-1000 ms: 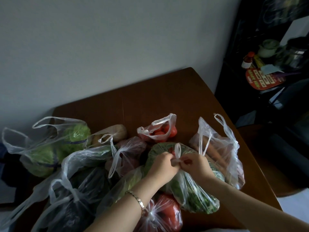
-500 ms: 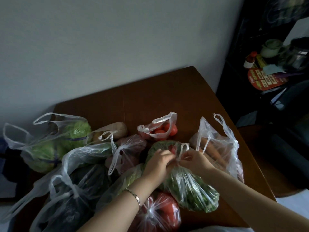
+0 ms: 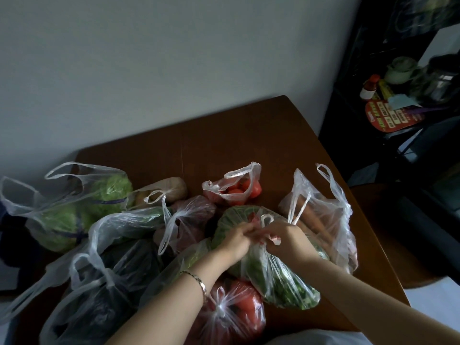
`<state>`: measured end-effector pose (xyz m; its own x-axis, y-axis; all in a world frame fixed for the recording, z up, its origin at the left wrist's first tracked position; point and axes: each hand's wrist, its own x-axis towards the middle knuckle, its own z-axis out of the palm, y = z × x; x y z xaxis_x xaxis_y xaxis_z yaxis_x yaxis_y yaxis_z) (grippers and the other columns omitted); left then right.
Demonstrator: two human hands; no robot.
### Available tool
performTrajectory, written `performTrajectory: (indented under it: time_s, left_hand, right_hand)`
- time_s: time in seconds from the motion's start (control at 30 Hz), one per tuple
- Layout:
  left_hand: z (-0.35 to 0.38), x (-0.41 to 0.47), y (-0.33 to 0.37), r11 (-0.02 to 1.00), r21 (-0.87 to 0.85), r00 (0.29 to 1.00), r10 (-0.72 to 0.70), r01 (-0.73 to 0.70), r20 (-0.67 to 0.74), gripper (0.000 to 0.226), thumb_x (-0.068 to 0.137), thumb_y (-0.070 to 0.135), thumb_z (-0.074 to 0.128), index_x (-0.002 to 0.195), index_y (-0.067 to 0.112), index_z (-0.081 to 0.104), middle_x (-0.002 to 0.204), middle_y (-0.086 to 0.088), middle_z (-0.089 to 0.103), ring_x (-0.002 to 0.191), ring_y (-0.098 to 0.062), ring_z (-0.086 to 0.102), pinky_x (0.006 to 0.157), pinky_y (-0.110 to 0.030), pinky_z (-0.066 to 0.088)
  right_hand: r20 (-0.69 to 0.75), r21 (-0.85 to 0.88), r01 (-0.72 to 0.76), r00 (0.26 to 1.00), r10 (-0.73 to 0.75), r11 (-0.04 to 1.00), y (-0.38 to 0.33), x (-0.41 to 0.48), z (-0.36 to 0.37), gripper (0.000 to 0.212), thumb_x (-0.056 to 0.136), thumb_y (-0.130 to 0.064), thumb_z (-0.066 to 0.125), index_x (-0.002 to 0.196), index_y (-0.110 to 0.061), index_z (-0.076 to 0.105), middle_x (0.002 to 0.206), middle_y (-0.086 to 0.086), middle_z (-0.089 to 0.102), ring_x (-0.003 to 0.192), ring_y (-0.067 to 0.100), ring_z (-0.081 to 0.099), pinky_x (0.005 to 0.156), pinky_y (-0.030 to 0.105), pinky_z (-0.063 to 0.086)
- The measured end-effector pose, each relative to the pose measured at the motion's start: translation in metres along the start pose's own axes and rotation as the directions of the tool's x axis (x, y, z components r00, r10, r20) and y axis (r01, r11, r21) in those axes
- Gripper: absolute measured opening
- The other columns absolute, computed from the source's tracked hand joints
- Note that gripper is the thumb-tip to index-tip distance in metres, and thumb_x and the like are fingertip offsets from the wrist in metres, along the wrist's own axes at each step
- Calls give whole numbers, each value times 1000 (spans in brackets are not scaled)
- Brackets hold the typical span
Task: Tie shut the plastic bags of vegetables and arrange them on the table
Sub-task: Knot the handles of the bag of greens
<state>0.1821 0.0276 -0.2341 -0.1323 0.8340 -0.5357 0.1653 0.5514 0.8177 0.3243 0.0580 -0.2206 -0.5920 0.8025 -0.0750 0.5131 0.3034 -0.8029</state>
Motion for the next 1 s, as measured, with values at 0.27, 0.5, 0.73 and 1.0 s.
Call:
performTrajectory:
  time_s: [0.27,0.5,0.73,1.0]
  left_hand:
    - [-13,-5,6,947,-191,961,-229,257,158,25,92,1,46,85,13,66,87,-6,66,94,-24,60,101,-38,43]
    - [-17,-7,5,925,-271,955,-213,265,208,14,91,10,54,92,7,68,89,-8,68,84,-19,63,85,-29,50]
    - [-15,-5,8,981,117,987,-147,153,-58,17,81,36,67,89,22,71,91,1,70,89,-16,62,79,-25,46]
    - [-16,-10,13,924,371,980,147,-88,-134,19,88,27,59,90,14,73,83,0,70,79,-14,63,75,-27,51]
  right_hand:
    - [-92,-92,74,992,-82,993,14,-4,13,31,75,-11,66,101,-27,70,93,2,69,82,22,65,72,34,54]
    - [-82,-305,320,930,-359,897,22,4,10,22,78,-27,56,83,-16,74,79,-1,72,67,17,68,55,26,55]
    - [-102,-445,226,949,-300,866,22,18,16,26,78,-27,51,64,-12,66,57,4,64,48,23,62,37,24,46]
    - [-41,-702,96,984,-174,706,1,32,22,44,26,-18,91,60,-9,66,53,5,63,44,18,63,30,14,39]
